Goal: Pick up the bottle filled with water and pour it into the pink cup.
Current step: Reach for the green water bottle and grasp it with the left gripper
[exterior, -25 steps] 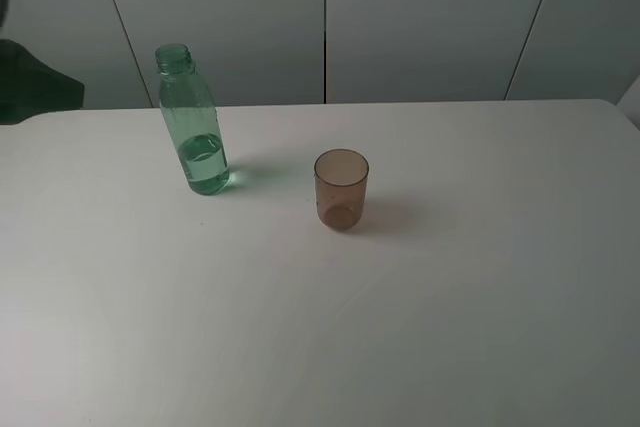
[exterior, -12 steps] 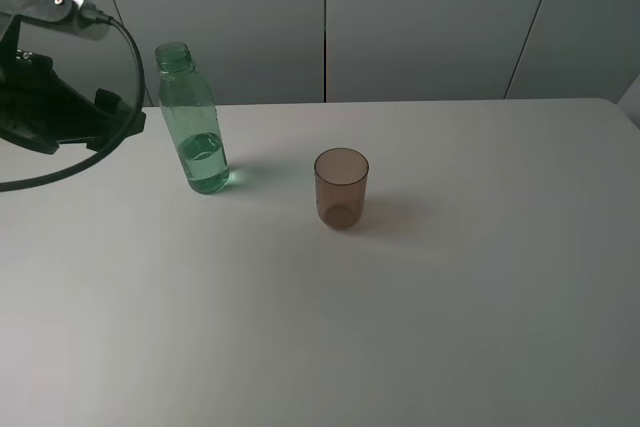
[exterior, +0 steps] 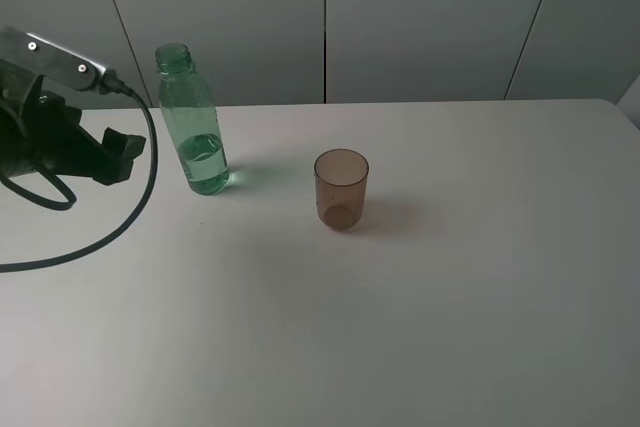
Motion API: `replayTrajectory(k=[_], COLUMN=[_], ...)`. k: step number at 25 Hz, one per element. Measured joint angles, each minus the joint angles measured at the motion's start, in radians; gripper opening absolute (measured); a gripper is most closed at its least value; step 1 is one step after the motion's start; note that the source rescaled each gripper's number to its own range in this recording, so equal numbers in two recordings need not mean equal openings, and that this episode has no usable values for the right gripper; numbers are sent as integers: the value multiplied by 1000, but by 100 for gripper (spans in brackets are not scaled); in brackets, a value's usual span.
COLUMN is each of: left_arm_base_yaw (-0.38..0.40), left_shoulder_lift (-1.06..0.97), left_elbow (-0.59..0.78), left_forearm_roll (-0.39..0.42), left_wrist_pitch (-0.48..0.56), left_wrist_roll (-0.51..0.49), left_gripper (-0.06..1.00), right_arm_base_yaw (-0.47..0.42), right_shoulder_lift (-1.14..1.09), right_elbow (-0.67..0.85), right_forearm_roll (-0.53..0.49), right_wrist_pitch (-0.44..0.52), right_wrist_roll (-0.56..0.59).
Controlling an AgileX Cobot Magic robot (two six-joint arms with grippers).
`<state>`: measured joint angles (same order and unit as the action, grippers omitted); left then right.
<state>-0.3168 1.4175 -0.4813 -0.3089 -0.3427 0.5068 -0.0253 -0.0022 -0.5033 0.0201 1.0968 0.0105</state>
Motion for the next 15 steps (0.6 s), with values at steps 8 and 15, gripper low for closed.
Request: replayTrajectory(k=[8,15], left_arm_base_yaw=[-7,-9], left_shoulder_lift=[70,229], left_elbow=[9,9], left_forearm_roll=[40,218], left_wrist_pitch=[-99,-352], left_wrist_roll=[-4,-121], left_gripper=[98,98], right_arm_base_yaw=[0,0], right_shoulder_lift=[0,0], right_elbow=[0,0], right_forearm_roll=[0,0], right_wrist_pitch=[0,0], right_wrist_roll=[0,0])
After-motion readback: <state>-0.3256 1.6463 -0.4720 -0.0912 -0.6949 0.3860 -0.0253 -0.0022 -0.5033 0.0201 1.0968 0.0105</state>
